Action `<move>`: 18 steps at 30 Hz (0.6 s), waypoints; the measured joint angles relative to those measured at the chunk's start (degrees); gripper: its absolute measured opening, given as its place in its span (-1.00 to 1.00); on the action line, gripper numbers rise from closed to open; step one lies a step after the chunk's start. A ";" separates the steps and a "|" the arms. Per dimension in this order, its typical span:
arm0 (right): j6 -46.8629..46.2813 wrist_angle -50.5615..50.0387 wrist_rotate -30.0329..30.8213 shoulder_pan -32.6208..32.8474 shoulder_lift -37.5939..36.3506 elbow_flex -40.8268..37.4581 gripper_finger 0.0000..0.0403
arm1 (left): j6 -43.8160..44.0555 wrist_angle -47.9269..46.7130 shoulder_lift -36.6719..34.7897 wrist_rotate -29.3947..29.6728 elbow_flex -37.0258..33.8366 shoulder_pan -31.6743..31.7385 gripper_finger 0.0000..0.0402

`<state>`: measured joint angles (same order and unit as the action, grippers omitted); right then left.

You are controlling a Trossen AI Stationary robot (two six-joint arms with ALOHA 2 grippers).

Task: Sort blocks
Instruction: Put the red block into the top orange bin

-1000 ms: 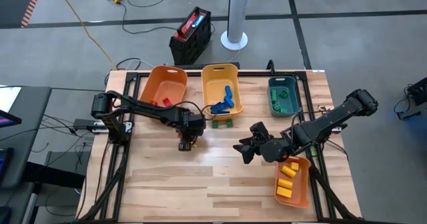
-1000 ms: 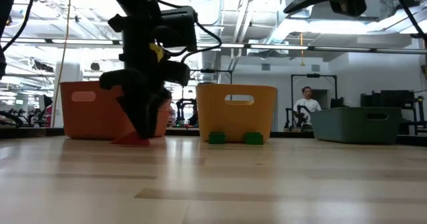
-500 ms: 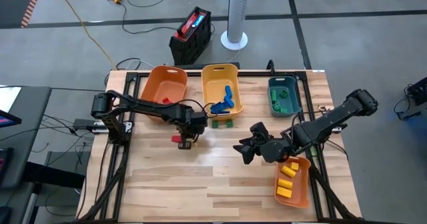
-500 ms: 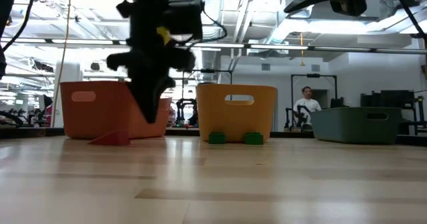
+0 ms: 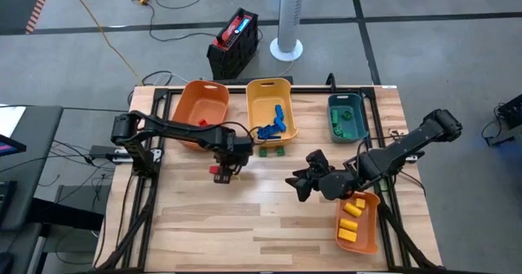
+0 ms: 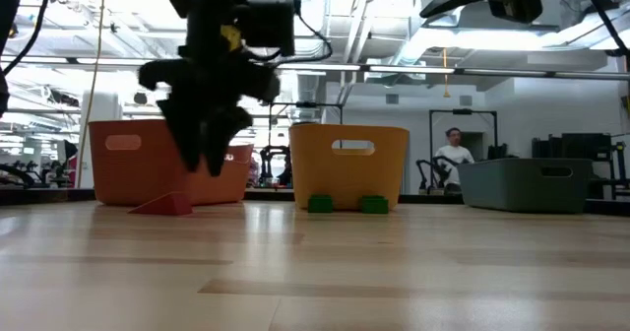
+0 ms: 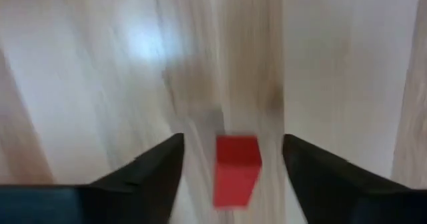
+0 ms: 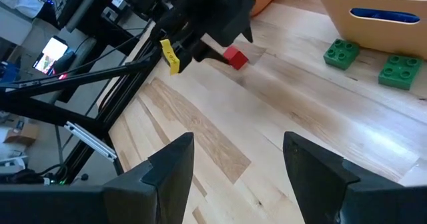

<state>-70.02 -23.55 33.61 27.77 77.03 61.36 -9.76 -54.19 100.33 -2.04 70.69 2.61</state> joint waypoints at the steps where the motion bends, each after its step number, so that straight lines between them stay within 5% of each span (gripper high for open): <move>1: 0.00 0.00 0.08 0.02 0.00 0.00 0.19 | 0.11 -0.75 0.00 0.00 -0.57 -0.02 0.29; 8: 0.05 0.00 0.96 0.02 0.00 0.00 0.19 | 1.51 -1.34 0.00 0.03 -5.47 -0.21 0.62; 18: -0.02 -0.01 1.00 0.02 0.00 0.00 0.19 | 1.72 3.84 0.02 3.19 -9.18 -2.28 0.54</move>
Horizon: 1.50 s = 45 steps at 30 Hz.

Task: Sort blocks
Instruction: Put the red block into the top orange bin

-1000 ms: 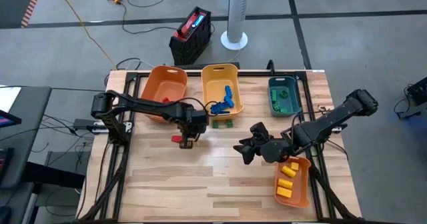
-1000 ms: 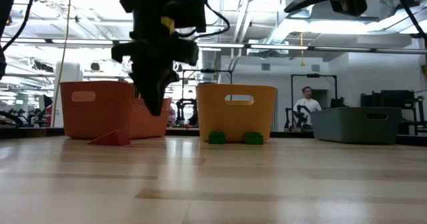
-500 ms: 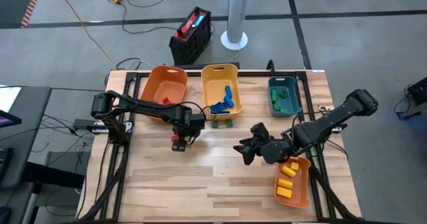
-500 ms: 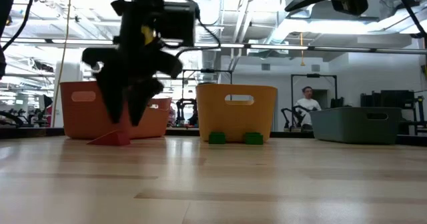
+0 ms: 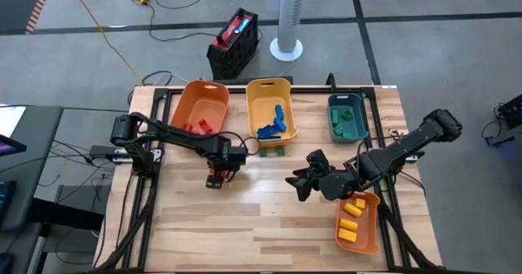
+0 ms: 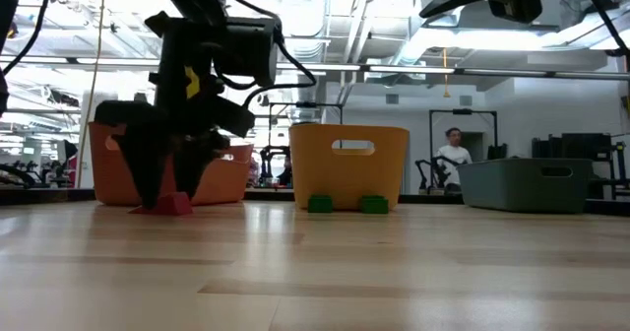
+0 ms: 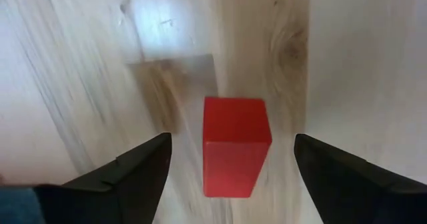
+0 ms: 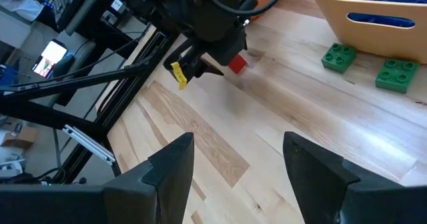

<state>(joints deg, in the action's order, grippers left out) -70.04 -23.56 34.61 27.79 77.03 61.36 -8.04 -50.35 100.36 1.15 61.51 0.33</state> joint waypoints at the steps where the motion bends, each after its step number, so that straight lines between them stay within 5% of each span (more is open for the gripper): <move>1: 0.00 -0.01 0.00 0.00 0.00 0.00 0.19 | 0.01 0.36 0.00 0.02 -0.04 -0.22 0.52; 7: 0.00 0.01 0.00 0.00 0.00 0.00 0.19 | -1.30 1.64 0.00 1.85 -0.04 -1.18 0.22; 14: 0.00 0.01 0.00 0.00 0.00 0.00 0.19 | -1.92 0.85 0.00 3.19 -0.04 -1.50 -0.40; 26: 0.04 -0.40 -0.02 0.00 0.00 0.00 0.19 | 2.30 5.79 -4.91 3.65 6.11 0.30 -0.41; 36: 0.98 0.11 0.07 0.31 0.00 0.00 0.19 | 17.77 7.68 -14.58 3.42 10.48 17.00 -0.41; 45: 1.29 0.10 1.36 0.31 0.00 0.00 0.19 | 17.40 -5.40 -16.85 5.86 10.61 33.56 -0.41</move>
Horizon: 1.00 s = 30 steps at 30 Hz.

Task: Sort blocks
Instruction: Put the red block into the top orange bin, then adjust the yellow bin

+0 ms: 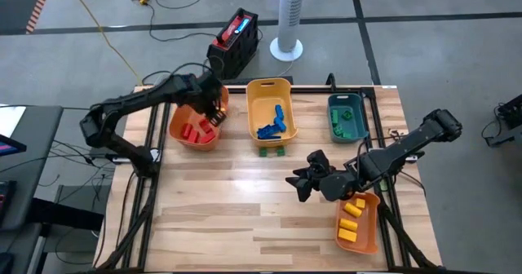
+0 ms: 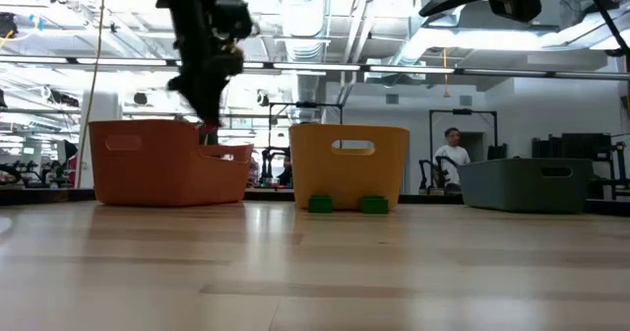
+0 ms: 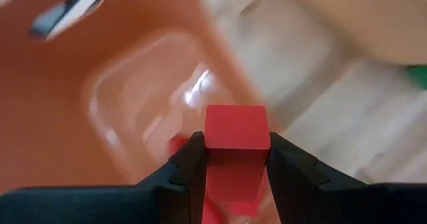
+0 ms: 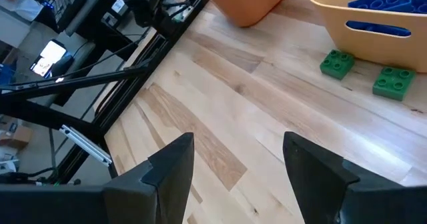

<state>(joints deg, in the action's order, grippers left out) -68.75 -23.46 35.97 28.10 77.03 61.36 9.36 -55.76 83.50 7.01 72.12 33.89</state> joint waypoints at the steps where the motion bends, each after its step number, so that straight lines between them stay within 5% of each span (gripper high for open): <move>1: 0.00 0.00 0.02 0.00 0.00 0.00 0.19 | 0.05 -0.64 0.00 -0.12 -0.61 1.37 -0.41; 7: -0.07 -0.02 0.34 0.00 0.00 0.00 0.19 | 2.30 -1.35 0.00 -1.55 -6.46 6.46 -0.37; 13: -0.05 -0.02 0.48 -0.03 0.00 0.00 0.19 | -0.49 -0.93 0.04 -4.44 -7.94 6.38 0.36; 16: 0.22 -0.22 0.48 -0.42 0.00 0.00 0.19 | -0.05 -0.55 -0.53 -4.57 -5.86 5.26 0.56; 23: 1.35 -0.22 0.50 -0.93 0.00 0.00 0.19 | 2.25 1.10 -3.97 2.05 -3.11 -0.69 0.48; 30: 1.80 -0.76 0.51 -0.92 0.12 0.00 0.19 | 8.41 6.92 -5.39 -5.71 -3.09 -11.02 0.35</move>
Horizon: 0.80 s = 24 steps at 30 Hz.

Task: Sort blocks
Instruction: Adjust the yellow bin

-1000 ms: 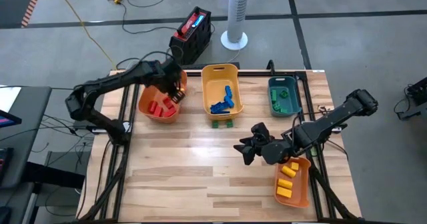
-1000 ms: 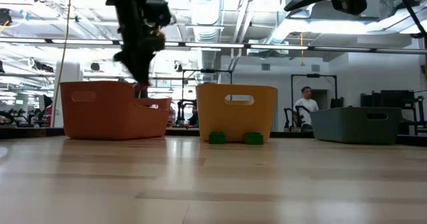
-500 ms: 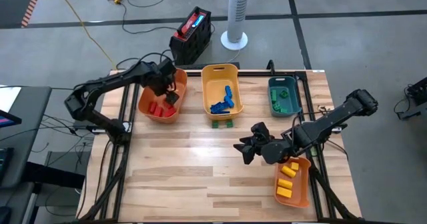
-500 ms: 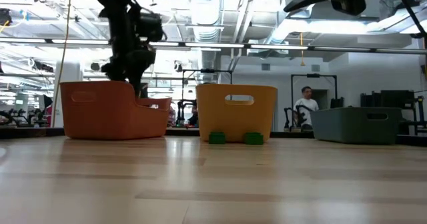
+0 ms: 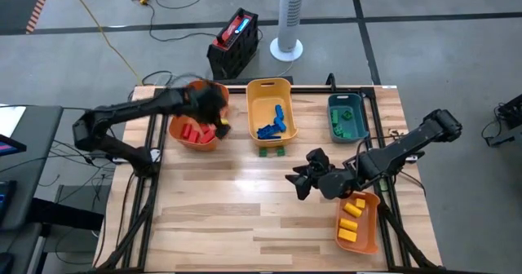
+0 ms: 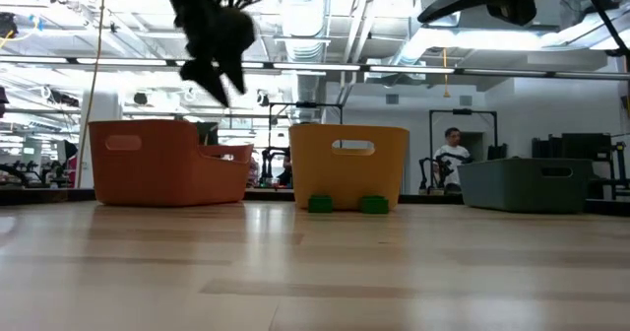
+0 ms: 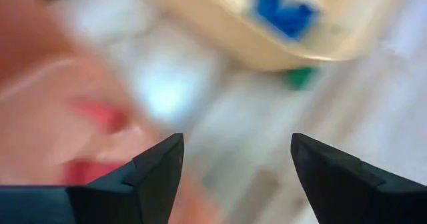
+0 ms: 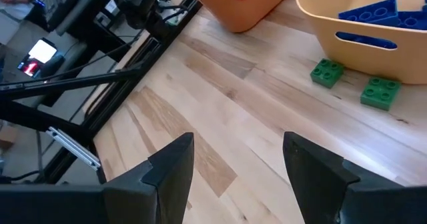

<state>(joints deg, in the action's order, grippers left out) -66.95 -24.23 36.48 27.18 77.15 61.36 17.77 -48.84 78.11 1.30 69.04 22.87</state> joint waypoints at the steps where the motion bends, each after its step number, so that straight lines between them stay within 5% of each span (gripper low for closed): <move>1: 0.00 -0.20 0.01 -0.12 0.07 0.00 0.19 | 0.96 1.58 0.15 0.09 0.00 -2.88 0.33; 4: 0.12 -1.12 -0.01 -0.74 0.17 0.00 0.19 | 3.15 7.98 1.65 4.06 0.00 -11.78 0.28; 13: -1.94 -1.01 4.20 -0.81 0.14 0.00 0.19 | 16.77 22.08 10.18 29.43 0.00 -29.73 0.25; 24: 2.27 -1.11 6.44 -0.42 -0.05 3.26 0.19 | 37.41 28.11 23.62 32.04 -0.07 -28.44 0.30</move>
<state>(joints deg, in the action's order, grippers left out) -64.67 -25.34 42.92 26.76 77.10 64.63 55.18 -20.73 101.73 33.34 68.97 -5.57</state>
